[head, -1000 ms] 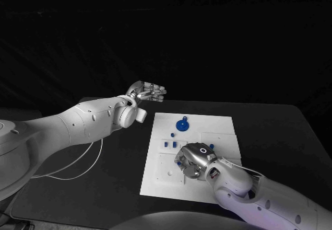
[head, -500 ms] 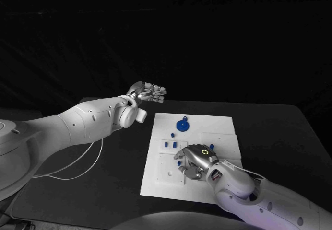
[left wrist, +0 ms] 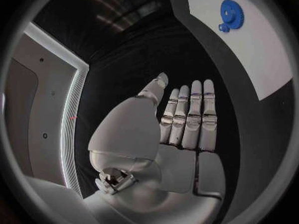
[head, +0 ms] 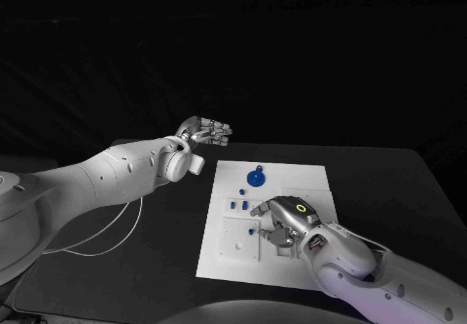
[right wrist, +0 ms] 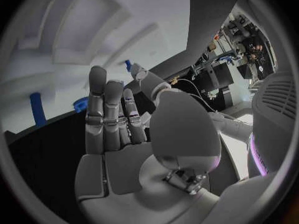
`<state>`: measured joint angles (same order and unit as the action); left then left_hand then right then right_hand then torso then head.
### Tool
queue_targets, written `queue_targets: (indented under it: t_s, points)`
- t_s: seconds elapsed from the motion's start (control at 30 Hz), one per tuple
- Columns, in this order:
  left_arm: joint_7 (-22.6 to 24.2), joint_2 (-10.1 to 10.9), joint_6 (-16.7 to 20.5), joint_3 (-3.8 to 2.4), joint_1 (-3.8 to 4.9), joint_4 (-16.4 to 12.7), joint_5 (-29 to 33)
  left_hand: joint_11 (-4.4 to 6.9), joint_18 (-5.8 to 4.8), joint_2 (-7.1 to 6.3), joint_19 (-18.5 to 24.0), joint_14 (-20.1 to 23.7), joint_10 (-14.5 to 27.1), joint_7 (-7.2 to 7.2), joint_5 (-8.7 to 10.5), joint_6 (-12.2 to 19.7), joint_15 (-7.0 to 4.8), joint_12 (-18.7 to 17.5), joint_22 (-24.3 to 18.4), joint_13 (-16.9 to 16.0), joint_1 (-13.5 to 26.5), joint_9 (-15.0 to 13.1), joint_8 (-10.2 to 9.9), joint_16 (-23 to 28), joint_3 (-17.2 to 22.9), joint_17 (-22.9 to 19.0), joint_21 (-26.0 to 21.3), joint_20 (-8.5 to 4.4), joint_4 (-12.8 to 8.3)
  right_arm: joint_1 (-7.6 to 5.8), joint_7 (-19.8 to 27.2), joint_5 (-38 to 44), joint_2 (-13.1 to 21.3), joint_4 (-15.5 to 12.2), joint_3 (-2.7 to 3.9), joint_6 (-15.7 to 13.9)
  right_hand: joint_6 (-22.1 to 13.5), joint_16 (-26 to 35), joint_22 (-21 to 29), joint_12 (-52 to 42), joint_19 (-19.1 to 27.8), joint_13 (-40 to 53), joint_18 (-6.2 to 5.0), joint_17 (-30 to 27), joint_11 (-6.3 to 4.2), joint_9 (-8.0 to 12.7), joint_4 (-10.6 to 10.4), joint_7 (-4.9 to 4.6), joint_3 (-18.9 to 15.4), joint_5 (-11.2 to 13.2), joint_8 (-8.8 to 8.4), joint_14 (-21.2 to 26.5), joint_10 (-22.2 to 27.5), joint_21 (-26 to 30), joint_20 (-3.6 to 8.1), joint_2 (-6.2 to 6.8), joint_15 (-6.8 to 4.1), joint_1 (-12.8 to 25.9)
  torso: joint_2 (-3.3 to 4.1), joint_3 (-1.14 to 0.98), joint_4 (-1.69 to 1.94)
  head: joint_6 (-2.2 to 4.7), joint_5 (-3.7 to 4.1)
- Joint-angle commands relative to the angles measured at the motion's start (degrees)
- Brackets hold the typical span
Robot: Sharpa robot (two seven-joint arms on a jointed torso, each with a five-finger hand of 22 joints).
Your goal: Assemble the parts on the task board
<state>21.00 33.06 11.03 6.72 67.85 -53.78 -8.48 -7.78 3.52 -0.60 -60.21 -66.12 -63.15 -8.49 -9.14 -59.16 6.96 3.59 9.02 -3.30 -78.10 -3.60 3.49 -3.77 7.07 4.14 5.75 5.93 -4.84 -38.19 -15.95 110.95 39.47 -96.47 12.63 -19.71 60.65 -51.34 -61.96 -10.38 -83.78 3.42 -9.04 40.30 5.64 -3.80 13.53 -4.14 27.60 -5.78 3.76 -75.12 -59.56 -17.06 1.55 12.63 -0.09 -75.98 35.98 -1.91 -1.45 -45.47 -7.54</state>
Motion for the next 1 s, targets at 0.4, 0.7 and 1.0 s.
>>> queue_targets:
  t_s: [0.4,0.7,1.0]
  points:
    - [0.7,0.1,-0.8,-0.05,-0.04,0.1,0.3,0.08,1.0,0.61,-0.4,0.0,0.1,0.21,0.11,0.2,-0.08,-0.1,-0.2,0.0,-0.2,0.1,0.0,0.2,-0.5,0.0,0.4,0.08,-0.1,-1.22,0.2,-7.6,5.9,-2.5,10.05,8.6,2.0,-0.3,0.1,5.3,-2.3,0.0,0.3,-0.4,-1.64,0.0,-1.3,-2.25,2.3,-0.6,-0.15,-2.3,-9.1,-0.3,1.44,-0.33,-1.45,3.6,0.02,0.02,0.01,0.74,1.21]
    - [0.7,0.1,-0.9,-0.05,-0.04,0.2,0.3,0.08,1.0,0.61,-0.4,0.0,0.1,0.21,0.11,0.2,-0.08,-0.1,-0.2,0.0,-0.2,0.1,0.0,0.2,-0.5,0.0,0.4,0.08,-0.1,-2.64,-0.7,-8.3,8.9,-1.3,11.34,16.8,-1.0,0.2,3.2,4.2,-2.2,0.1,-0.7,-1.1,-0.48,-0.1,-6.6,-0.91,-17.3,-7.2,-0.11,-1.5,-3.3,1.6,0.19,-1.45,-0.3,1.3,0.08,-0.06,0.0,1.21,2.19]
    - [0.7,0.1,-0.8,-0.05,-0.04,0.1,0.3,0.09,0.99,0.66,-0.4,0.0,0.0,0.23,0.14,0.1,-0.09,-0.1,-0.4,0.0,-0.2,0.1,0.0,0.2,-0.5,0.0,0.6,0.05,-0.1,-2.76,-1.1,-6.2,8.6,-0.4,11.42,18.5,-0.8,0.2,3.8,3.8,-2.3,0.1,-0.65,-1.3,-0.61,-0.1,-7.1,-0.57,-16.9,-6.4,-0.15,-1.4,-3.3,1.7,0.24,-1.9,-0.44,0.2,0.08,0.0,0.1,1.38,2.5]
